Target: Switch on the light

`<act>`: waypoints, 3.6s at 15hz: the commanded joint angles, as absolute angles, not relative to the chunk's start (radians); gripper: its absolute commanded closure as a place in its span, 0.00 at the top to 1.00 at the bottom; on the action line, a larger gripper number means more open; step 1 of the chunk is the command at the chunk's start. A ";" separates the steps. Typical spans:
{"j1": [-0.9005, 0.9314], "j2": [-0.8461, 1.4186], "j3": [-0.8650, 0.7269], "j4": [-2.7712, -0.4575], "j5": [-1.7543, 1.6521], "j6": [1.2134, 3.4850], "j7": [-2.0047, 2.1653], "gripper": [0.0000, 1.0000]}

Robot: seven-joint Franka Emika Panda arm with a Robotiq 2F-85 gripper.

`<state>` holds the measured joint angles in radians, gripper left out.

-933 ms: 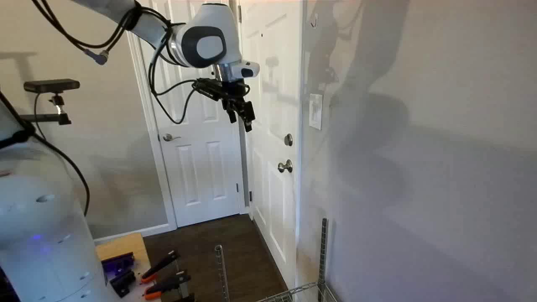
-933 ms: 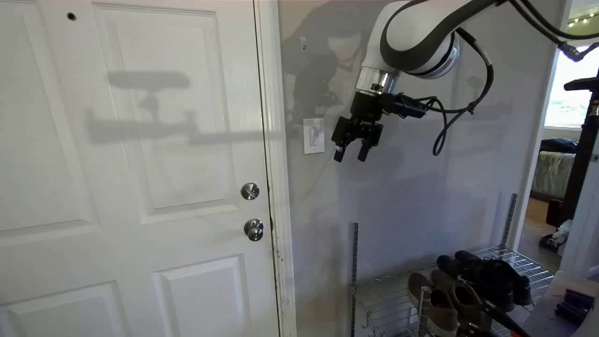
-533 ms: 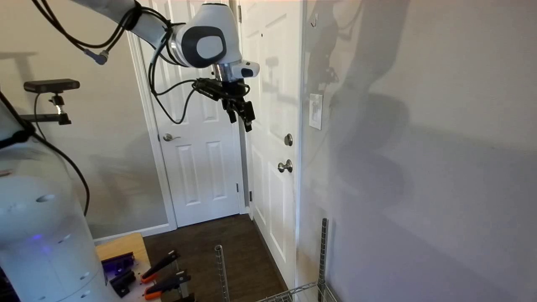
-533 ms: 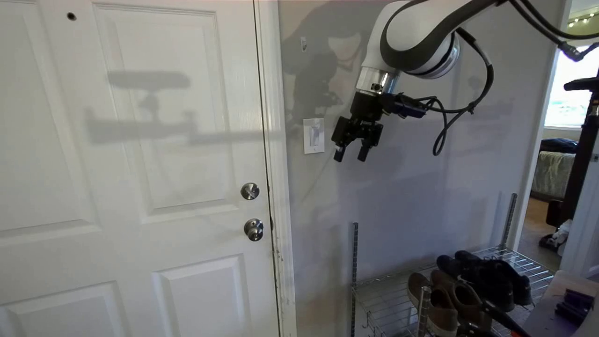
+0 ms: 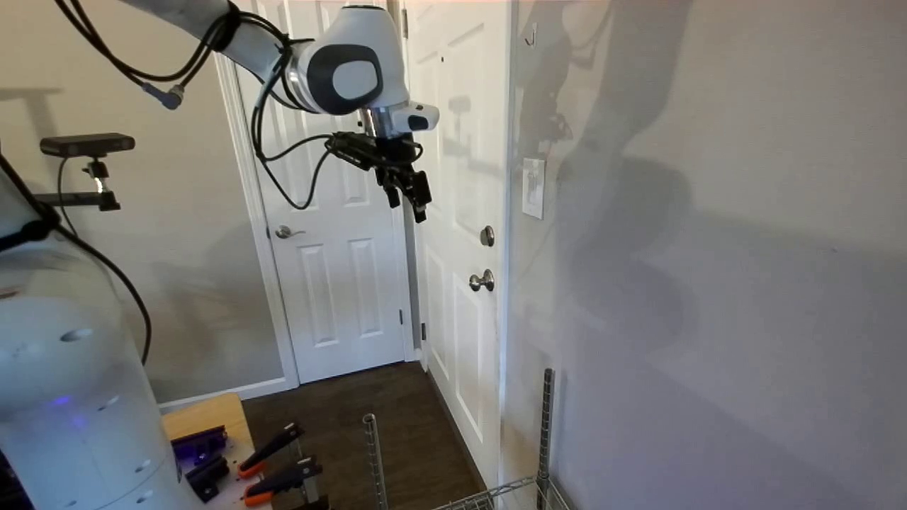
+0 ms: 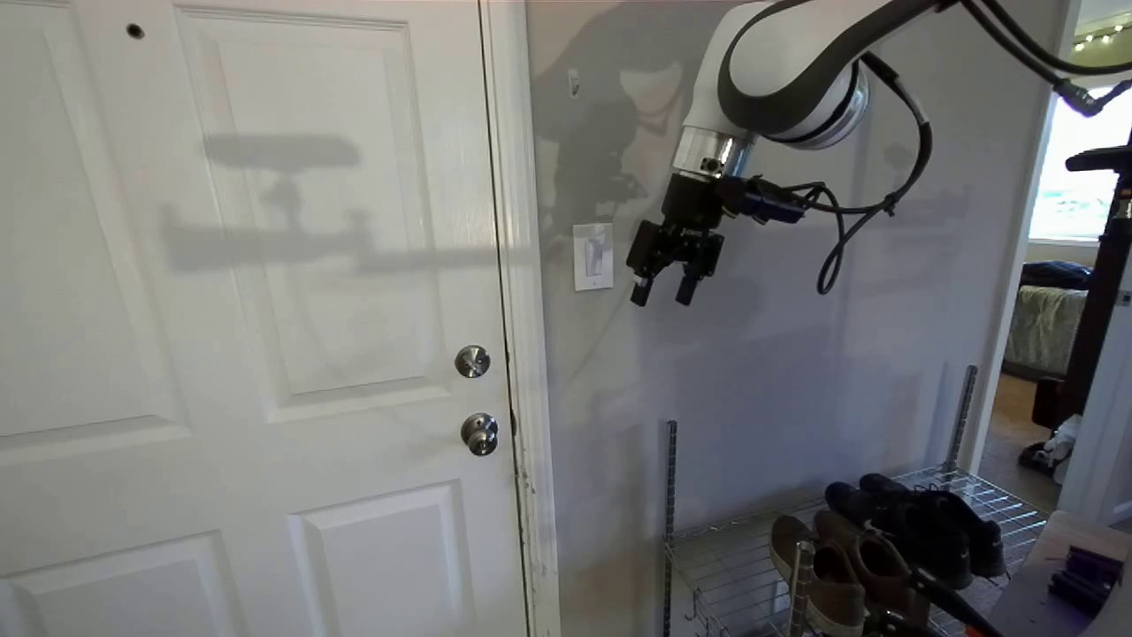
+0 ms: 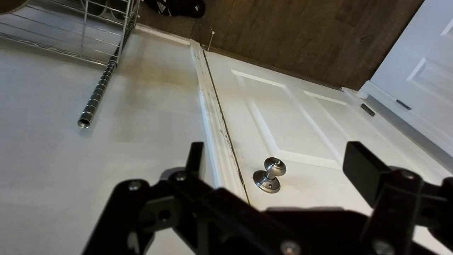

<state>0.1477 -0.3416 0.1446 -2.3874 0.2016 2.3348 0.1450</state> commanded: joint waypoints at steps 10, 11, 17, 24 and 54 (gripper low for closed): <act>0.097 -0.162 0.164 -2.321 0.067 2.621 0.217 1.00; 0.092 -0.140 0.165 -2.308 0.040 2.642 0.236 1.00; 0.090 -0.039 0.152 -2.236 -0.098 2.766 0.336 1.00; 0.086 0.026 0.117 -2.149 -0.253 2.849 0.478 1.00; 0.188 0.160 -0.055 -1.927 -0.901 2.931 1.100 1.00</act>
<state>0.1748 0.1661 -0.0216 -1.9447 -0.8028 2.8865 1.0131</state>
